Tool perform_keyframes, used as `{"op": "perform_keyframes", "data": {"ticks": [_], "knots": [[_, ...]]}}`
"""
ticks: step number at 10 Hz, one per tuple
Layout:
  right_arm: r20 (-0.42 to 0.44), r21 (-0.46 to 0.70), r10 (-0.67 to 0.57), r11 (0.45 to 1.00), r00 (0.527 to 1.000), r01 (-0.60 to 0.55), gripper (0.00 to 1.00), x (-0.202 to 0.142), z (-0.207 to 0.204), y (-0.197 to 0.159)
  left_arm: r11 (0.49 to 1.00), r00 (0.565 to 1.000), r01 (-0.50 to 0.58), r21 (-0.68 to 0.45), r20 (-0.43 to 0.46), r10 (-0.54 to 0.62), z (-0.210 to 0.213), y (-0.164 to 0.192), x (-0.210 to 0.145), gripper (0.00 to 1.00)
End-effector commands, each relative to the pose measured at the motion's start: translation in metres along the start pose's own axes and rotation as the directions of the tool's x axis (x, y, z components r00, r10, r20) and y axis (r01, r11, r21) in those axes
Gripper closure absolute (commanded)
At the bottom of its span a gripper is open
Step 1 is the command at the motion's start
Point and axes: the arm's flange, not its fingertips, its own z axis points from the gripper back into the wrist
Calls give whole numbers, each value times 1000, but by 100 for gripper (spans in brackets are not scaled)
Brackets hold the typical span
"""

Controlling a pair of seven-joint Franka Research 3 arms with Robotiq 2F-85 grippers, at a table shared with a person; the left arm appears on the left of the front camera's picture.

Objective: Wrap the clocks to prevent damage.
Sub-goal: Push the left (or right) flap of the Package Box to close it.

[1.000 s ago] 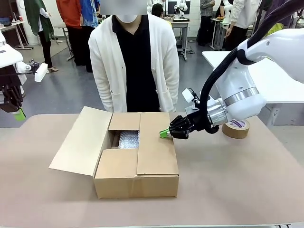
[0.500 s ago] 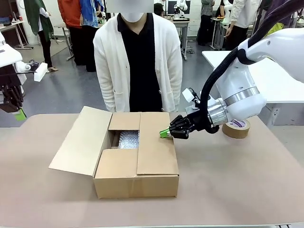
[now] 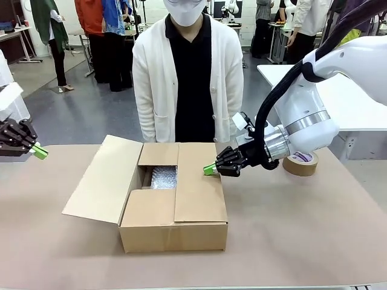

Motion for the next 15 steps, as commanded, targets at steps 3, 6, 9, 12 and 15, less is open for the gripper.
{"op": "perform_keyframes", "data": {"ticks": [3,6,9,12,15], "knots": [[-2,-9,-9,1000,1000,9,99,-5,-2,1,969,959,-222,-107,153,237,-24,-4,-47,100],[-2,-9,-9,1000,1000,9,99,-5,-2,1,996,972,-84,-41,217,91,-9,-8,-30,100],[-2,-9,-9,1000,1000,9,99,-5,-2,1,970,951,-210,-119,203,231,-52,9,-61,100],[-2,-9,-9,1000,1000,9,99,-5,-2,1,952,888,-226,-204,358,288,-109,9,-76,100],[-2,-9,-9,1000,1000,9,99,-5,-2,1,944,841,-200,-263,449,303,-144,15,-56,100]]}}
